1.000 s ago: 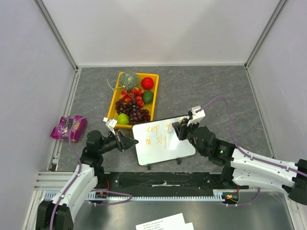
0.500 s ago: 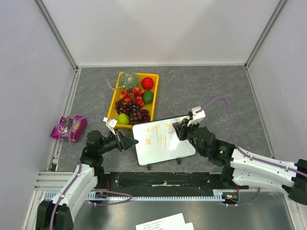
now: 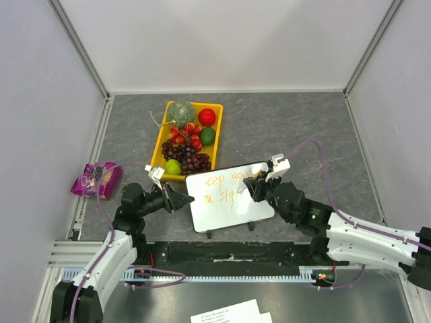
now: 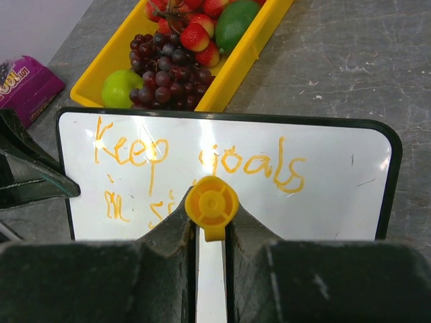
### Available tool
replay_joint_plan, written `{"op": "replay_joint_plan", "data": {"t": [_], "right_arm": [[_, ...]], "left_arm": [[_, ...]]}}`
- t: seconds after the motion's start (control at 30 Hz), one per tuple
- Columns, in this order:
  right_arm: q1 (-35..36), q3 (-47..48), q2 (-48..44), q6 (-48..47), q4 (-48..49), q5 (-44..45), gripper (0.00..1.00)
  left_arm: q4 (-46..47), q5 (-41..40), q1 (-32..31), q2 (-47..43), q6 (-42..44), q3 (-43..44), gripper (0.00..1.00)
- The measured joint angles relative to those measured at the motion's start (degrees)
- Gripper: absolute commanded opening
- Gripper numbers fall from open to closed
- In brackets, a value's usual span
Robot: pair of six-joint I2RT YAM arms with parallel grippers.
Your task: Write a sentence on the whiteboard
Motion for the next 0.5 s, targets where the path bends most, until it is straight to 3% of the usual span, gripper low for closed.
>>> {"op": "replay_joint_plan", "data": {"t": [0.5], "right_arm": [[0.0,-1.1,-0.1,1.4,0.4,-1.9,0.0]], "left_arm": [[0.0,0.0,0.0,0.0,0.0,0.0,0.02]]}}
